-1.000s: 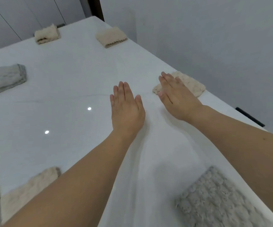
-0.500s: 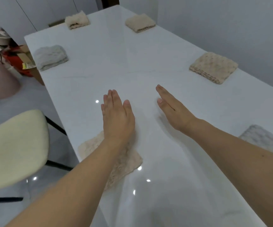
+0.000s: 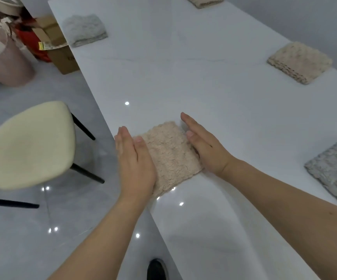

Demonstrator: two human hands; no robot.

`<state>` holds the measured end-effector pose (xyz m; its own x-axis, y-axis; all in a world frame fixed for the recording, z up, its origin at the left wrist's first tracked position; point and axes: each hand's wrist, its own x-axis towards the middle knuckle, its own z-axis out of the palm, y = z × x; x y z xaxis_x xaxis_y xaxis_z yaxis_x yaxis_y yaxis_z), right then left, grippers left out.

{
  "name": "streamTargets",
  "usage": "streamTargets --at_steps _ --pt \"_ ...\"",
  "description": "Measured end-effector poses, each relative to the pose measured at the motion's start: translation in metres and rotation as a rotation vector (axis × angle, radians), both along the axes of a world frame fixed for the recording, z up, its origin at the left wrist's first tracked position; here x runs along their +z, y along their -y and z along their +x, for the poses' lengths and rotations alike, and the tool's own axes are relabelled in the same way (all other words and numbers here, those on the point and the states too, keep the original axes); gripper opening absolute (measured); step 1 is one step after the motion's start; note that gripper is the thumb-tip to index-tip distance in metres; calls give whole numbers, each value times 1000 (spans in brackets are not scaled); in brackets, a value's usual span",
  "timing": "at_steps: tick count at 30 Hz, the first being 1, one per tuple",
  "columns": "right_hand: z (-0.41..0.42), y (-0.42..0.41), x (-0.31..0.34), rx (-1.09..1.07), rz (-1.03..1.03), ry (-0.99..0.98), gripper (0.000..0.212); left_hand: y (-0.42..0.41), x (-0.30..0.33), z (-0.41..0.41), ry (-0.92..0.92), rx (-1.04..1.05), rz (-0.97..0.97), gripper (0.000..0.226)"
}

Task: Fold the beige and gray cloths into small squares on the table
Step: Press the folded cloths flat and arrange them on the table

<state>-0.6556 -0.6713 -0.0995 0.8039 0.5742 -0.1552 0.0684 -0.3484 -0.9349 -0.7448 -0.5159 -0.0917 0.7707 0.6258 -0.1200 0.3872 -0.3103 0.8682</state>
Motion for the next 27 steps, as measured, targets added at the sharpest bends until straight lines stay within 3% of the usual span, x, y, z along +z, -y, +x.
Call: streamTargets --at_steps 4,8,14,21,27 --pt "-7 -12 -7 36 32 6 52 8 -2 -5 71 68 -138 53" --pt "-9 -17 -10 57 -36 102 55 11 -5 -6 103 47 -123 53" --pt "-7 -20 -25 246 -541 703 57 -11 -33 -4 -75 -181 343 60" --pt "-7 -22 -28 247 -631 736 59 -12 -43 -5 -179 -203 616 62" --pt "-11 -22 -26 193 -672 761 58 -13 -41 -4 -238 -252 688 62"
